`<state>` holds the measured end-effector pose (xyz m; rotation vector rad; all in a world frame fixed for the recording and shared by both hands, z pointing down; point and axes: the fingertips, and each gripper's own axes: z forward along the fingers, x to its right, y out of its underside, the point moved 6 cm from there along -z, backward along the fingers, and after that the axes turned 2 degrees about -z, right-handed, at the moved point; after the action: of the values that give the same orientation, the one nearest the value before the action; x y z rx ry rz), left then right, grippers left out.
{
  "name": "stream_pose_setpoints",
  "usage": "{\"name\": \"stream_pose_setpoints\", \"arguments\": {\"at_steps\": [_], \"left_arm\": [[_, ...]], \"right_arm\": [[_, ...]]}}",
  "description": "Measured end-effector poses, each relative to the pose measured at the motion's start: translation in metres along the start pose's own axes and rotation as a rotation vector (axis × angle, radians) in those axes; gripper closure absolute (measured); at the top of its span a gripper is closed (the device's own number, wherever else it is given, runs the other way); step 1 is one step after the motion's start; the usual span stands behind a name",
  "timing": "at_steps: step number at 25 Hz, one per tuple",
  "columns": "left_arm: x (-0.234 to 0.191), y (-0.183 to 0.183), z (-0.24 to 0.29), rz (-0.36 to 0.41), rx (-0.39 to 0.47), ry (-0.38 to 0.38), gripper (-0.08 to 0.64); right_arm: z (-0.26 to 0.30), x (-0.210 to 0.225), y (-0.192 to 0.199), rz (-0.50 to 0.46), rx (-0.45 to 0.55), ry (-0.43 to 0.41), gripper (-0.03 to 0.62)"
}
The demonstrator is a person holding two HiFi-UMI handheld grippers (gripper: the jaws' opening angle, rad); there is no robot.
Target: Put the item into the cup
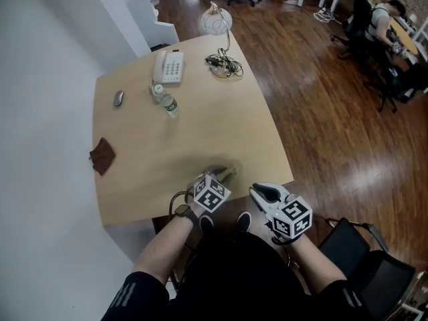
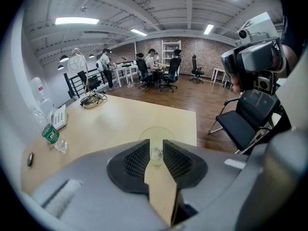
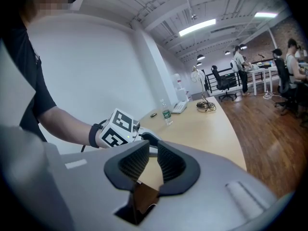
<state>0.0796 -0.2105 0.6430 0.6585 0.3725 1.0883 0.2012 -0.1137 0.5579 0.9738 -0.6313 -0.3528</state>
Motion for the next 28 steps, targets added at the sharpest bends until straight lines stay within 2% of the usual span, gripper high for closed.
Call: {"name": "stream_pose_setpoints", "arguments": {"at_steps": [5, 9, 14, 16, 19, 25, 28], "left_arm": [[-0.002, -0.010, -0.035, -0.069, 0.108, -0.034, 0.479], [0.002, -0.008, -0.075, -0.118, 0.195, -0.080, 0.479], [0.015, 0.008, -0.131, -0.184, 0.259, -0.141, 0.480], [0.026, 0.018, -0.154, -0.211, 0.274, -0.143, 0.480], [0.045, 0.033, -0.183, -0.241, 0.303, -0.158, 0.480], [0.095, 0.069, -0.220, -0.246, 0.328, -0.160, 0.480], [0.120, 0.091, -0.246, -0.233, 0.337, -0.159, 0.479]], "right_arm": [[0.002, -0.005, -0.009, -0.020, 0.015, -0.038, 0.529], [0.004, -0.014, -0.022, -0.050, 0.033, -0.108, 0.529], [0.012, -0.040, -0.044, -0.103, 0.041, -0.216, 0.531], [0.011, -0.054, -0.051, -0.133, 0.054, -0.233, 0.537], [0.002, -0.073, -0.058, -0.154, 0.088, -0.241, 0.583], [-0.023, -0.124, -0.037, -0.222, 0.095, -0.246, 0.584], [-0.036, -0.158, -0.015, -0.209, 0.102, -0.246, 0.584]]}}
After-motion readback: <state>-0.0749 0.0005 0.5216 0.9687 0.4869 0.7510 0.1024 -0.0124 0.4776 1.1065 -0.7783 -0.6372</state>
